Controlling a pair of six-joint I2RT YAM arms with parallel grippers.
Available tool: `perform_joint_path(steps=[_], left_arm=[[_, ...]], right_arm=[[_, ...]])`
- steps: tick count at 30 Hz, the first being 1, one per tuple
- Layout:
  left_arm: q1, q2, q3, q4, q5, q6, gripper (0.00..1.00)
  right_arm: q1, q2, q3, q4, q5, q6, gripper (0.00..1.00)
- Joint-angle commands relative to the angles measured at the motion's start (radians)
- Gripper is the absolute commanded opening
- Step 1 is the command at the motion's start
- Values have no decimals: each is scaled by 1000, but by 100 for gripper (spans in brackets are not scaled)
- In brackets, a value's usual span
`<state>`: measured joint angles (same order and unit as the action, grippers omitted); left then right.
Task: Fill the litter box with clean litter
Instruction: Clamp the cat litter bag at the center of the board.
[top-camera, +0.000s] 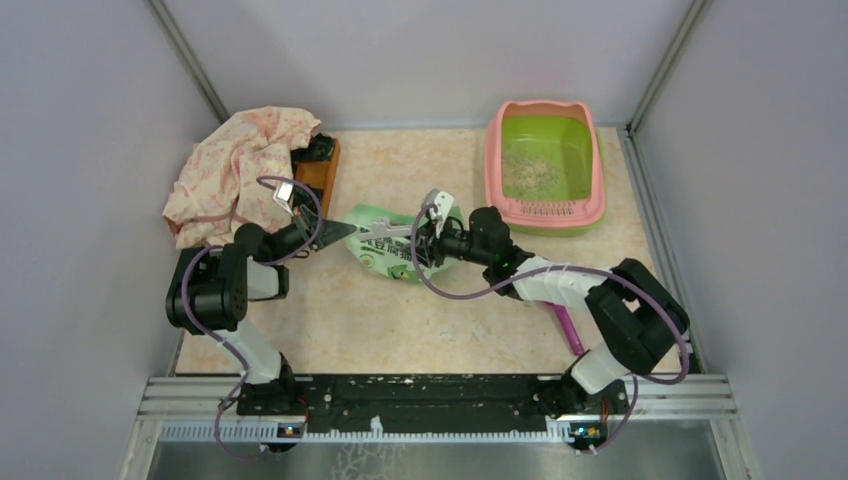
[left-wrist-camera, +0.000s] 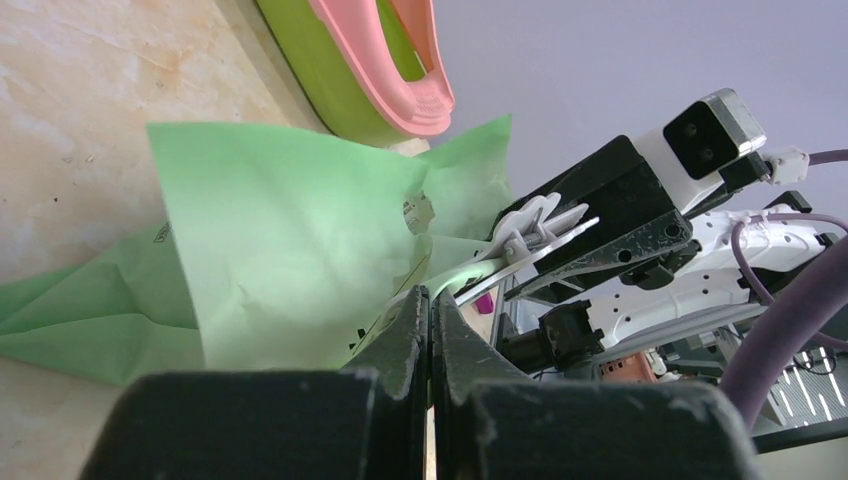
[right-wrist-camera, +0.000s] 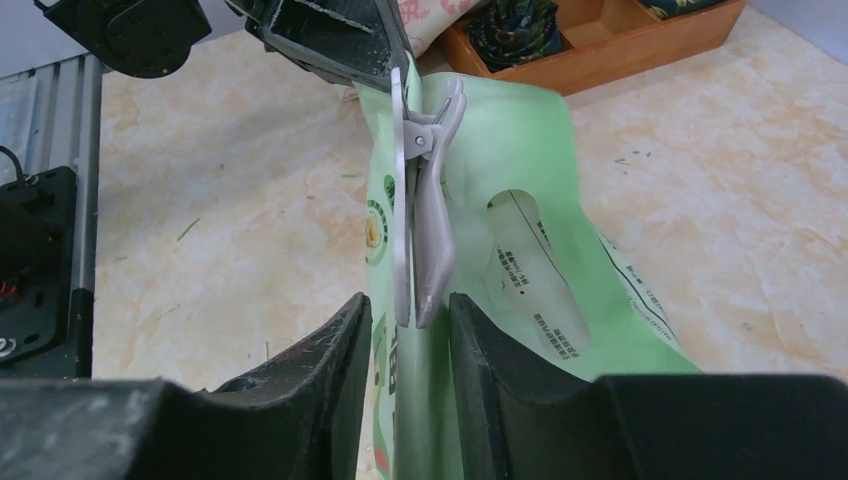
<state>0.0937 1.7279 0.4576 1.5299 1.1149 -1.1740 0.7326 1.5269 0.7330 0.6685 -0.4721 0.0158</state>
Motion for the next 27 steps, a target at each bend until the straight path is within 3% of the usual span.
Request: perform_joint_path(steps=[1,4,7,8,15,16,17,18,20,21,22,26,27], left_arm=[[13,6,10,263,-34,4,0],[14,4,7,263,-35,6,0],[14,2,7,263,-33,6,0],[13,2,7,263,-33,5,0],[13,-1,7,263,-33,4,0],[13,-1,8,262,-33,4,0],[14,1,9,263,-33,4,0],[14,0,8,263,-33,4,0],[14,-1,10,262,-33,4,0],[13,-1,10,263,-32,4,0],[14,-1,11,263,-31,5,0],[13,-3,13,262,-28,5,0],[13,-4,15,262,-27,6,0]], right_arm=[[6,-86,4,-38,6,-53,35],[-8,-111,-23,-45,10,-56,31],[-26,-133,-45,-45,7,-50,3],[-28,-136,-46,-56,7,-53,0],[-32,-162,-46,-123,17,-92,0],[-32,-169,-46,-126,12,-94,3],[-32,-169,-39,-139,2,-95,19],[-32,-167,-27,-159,-5,-100,28],[-32,-159,-12,-171,-11,-103,31],[-32,-153,-4,-176,-5,-103,20],[-32,-146,11,-201,3,-110,0],[-32,-177,77,-319,46,-138,0],[-32,-196,100,-369,59,-140,10]])
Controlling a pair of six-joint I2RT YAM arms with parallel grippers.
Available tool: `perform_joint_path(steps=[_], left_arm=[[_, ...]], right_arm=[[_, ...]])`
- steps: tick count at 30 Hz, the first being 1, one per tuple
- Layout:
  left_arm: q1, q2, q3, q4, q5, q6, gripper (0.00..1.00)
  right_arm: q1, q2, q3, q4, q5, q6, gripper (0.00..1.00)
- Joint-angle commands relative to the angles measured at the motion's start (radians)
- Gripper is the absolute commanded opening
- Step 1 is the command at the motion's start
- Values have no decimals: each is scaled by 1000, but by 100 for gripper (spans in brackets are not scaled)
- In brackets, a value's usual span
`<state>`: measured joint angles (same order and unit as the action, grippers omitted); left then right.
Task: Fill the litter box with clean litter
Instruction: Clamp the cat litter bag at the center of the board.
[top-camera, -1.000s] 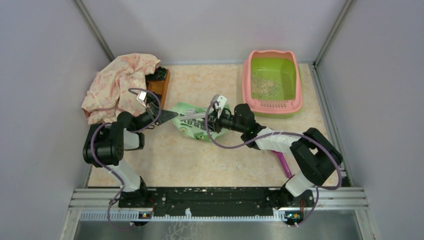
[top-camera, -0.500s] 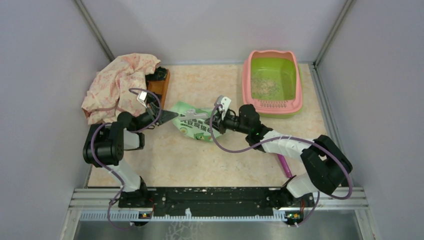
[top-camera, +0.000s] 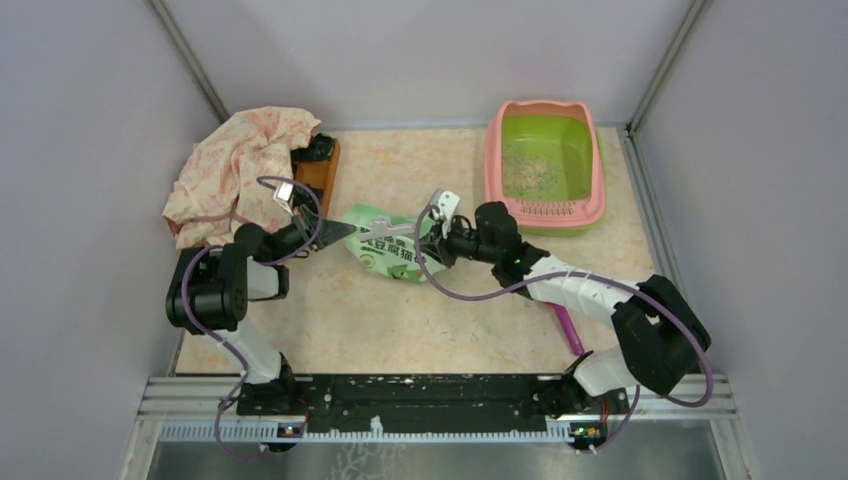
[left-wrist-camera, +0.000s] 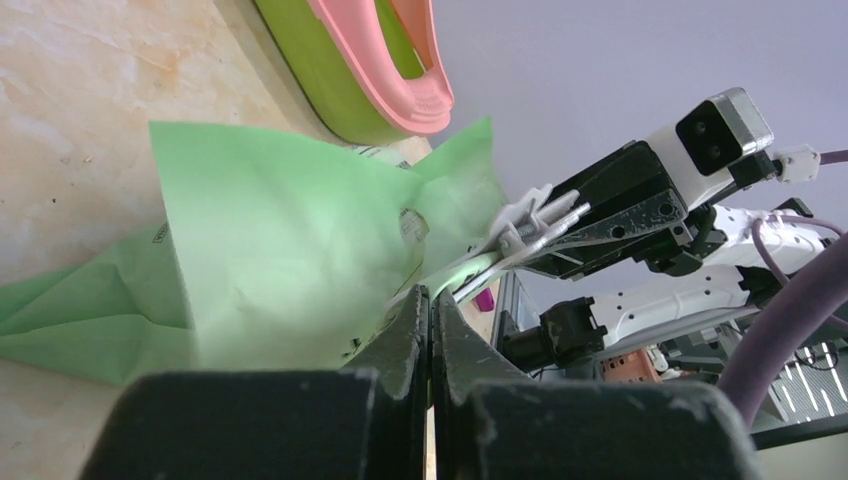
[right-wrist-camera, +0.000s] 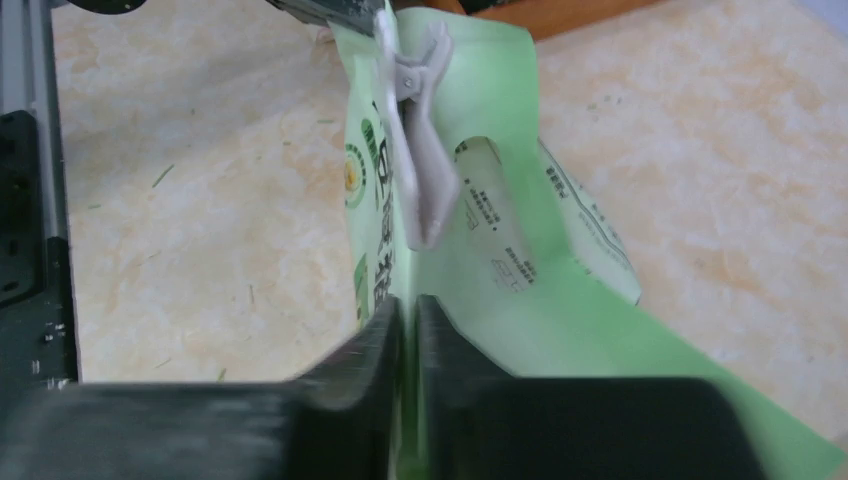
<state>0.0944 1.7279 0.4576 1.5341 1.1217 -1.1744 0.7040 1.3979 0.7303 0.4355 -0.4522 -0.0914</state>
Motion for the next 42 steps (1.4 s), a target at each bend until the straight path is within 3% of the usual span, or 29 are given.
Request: perform_joint_path(steps=[1,2,5,8,9,14,19,20,21,22,25,31,42], left_arm=[[13,-3,15,259,-33,8,0],[14,0,16,258,-31,8,0],[10,7,18,259,-27,11,0],[11,9,19,258,-22,16,0],[11,7,19,258,-21,17,0],[8,2,23,257,-16,20,0],[-11,-2,38,256,-5,23,0],[-16,-2,42,256,-3,25,0],[-22,-2,46,257,1,27,0],[-25,-2,49,256,5,30,0],[-45,-8,62,257,16,32,0],[-65,-23,79,213,27,59,0],[-65,-3,73,242,31,45,0]], right_arm=[[-3,-81,160,-195,43,-35,28],[-3,-83,224,-291,41,-38,41],[0,29,538,-634,-45,-71,51],[14,232,912,-978,-87,-98,96],[23,294,1017,-1062,-70,-108,98],[56,498,1295,-1233,50,-140,98],[82,595,1413,-1312,149,-119,97],[83,596,1413,-1308,155,-113,89],[83,601,1424,-1310,150,-112,74],[84,609,1446,-1323,152,-107,68],[94,644,1532,-1389,197,-109,77],[108,611,1524,-1408,205,-124,78],[158,611,1532,-1493,232,-202,70]])
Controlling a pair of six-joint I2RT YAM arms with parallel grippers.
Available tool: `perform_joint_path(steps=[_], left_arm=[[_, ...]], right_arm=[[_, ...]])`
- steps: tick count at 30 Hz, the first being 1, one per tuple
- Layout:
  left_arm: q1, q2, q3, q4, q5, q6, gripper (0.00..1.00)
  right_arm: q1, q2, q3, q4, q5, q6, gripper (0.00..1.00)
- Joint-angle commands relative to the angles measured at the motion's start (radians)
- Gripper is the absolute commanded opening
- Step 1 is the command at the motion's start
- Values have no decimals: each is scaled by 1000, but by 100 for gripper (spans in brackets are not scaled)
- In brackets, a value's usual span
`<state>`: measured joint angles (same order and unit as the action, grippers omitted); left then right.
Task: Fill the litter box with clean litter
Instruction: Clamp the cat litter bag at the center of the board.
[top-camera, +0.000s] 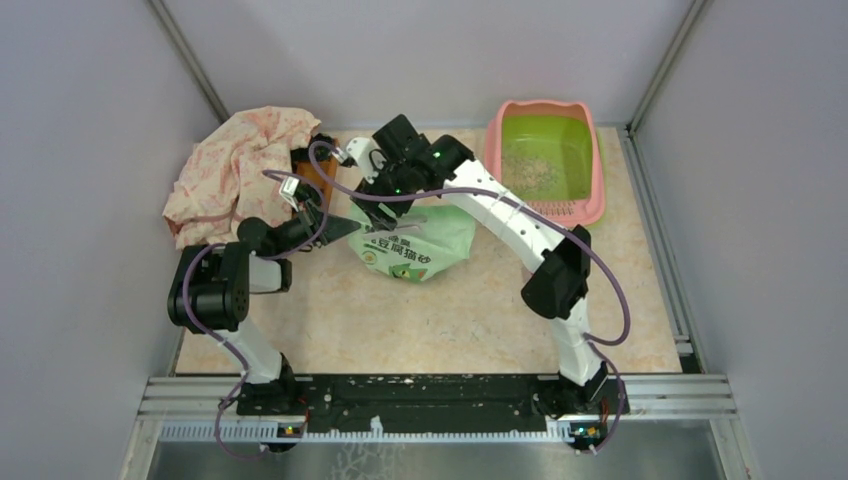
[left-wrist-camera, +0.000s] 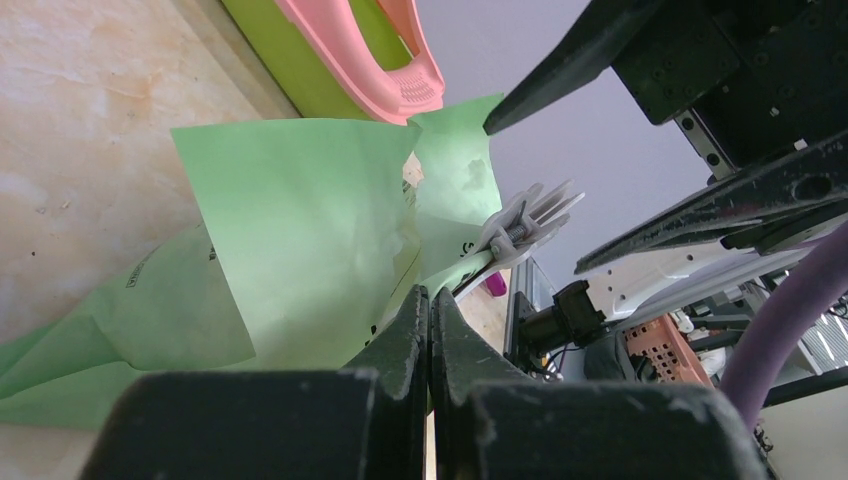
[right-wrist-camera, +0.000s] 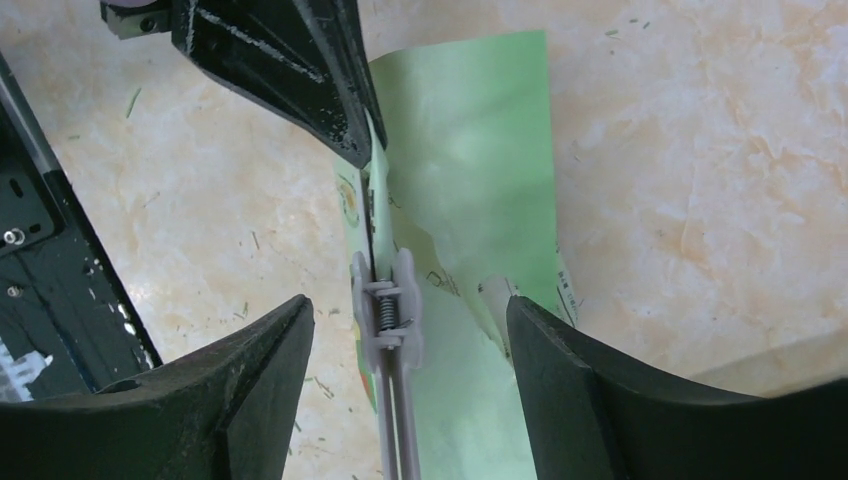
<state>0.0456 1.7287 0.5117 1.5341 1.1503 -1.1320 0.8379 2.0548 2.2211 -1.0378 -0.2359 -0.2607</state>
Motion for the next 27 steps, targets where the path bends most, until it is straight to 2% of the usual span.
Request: perform_joint_path(steps=[1,4,6,7,13,16,19,27], left_arm=[[-16,-2,18,246,3,-1,0],[-17,5,16,256,3,-8,0],[-17,3,12,256,3,-5,0],[-16,3,11,256,3,-5,0],[-18,3,11,257,4,-7,0],[-18,2,10,257,5,-7,0],[-19,5,10,257,5,-7,0],[-20,3,8,257,5,-6,0]], right_arm=[[27,-40,56,-26,13,-34,68],[38,-16,97,-48,5,-36,61],[43,-8,102,-49,3,-36,51],[45,-4,107,-53,6,-36,49],[49,38,158,-76,11,-31,49],[52,60,179,-92,8,-31,57],[56,70,180,-101,9,-31,62],[59,83,173,-110,26,-33,57]])
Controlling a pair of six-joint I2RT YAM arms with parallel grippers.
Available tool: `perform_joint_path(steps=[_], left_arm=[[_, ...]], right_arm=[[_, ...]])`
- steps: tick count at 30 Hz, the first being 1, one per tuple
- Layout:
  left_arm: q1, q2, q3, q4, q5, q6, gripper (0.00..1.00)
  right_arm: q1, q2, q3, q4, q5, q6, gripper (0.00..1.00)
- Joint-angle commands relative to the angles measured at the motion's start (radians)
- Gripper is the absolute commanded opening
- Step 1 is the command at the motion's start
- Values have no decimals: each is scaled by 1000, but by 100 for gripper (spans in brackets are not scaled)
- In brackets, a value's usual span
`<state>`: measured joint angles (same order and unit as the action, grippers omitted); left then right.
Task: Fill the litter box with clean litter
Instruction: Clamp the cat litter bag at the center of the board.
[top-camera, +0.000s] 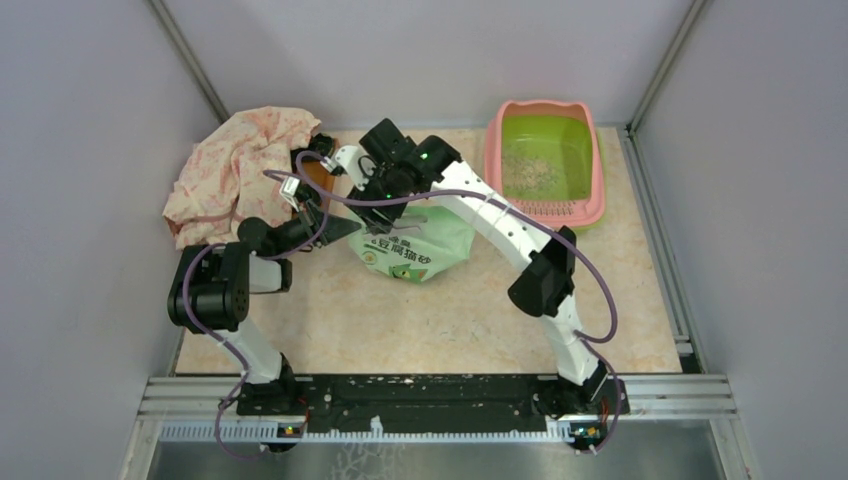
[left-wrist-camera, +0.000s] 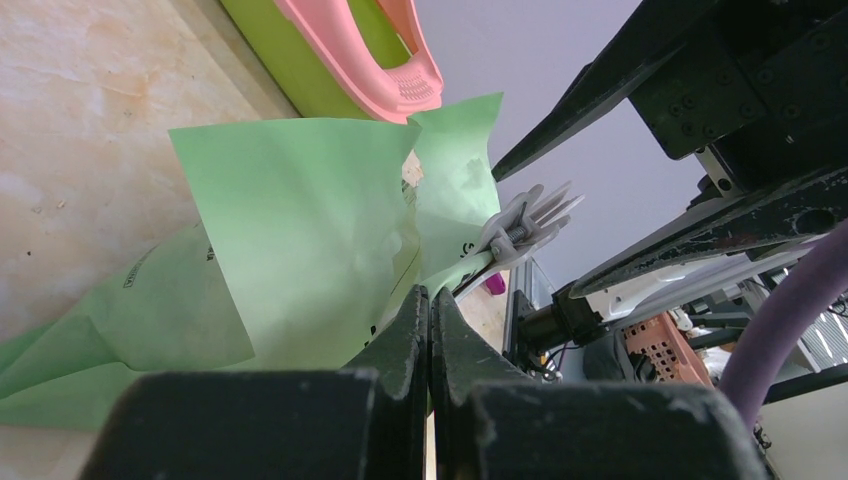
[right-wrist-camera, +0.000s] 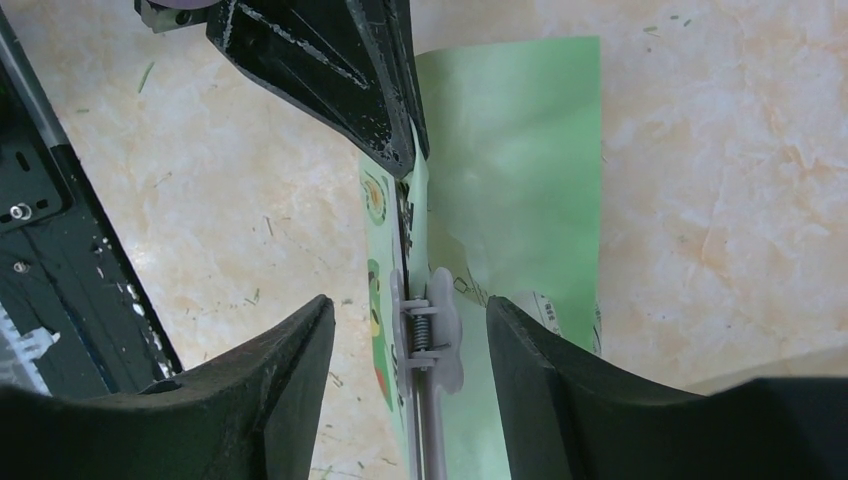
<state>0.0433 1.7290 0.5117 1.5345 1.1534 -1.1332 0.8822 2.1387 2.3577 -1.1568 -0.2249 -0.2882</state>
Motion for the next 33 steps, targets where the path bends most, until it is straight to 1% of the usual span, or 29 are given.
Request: perform_joint_path(steps=[1,3,13,24,33], left_arm=[[-19,1,7,257,3,-5,0],[-18,1,5,256,3,-4,0],[-18,3,5,257,3,-5,0],[-19,0,4,256,4,-5,0],[-19,0,4,258,2,-7,0]], right_arm=[[14,1,35,11,17,-4,57],[14,5,36,9,23,-6,54],[15,13,15,5,56,-11,53],[12,15,15,3,47,-11,46],[13,20,9,-1,38,-9,45]])
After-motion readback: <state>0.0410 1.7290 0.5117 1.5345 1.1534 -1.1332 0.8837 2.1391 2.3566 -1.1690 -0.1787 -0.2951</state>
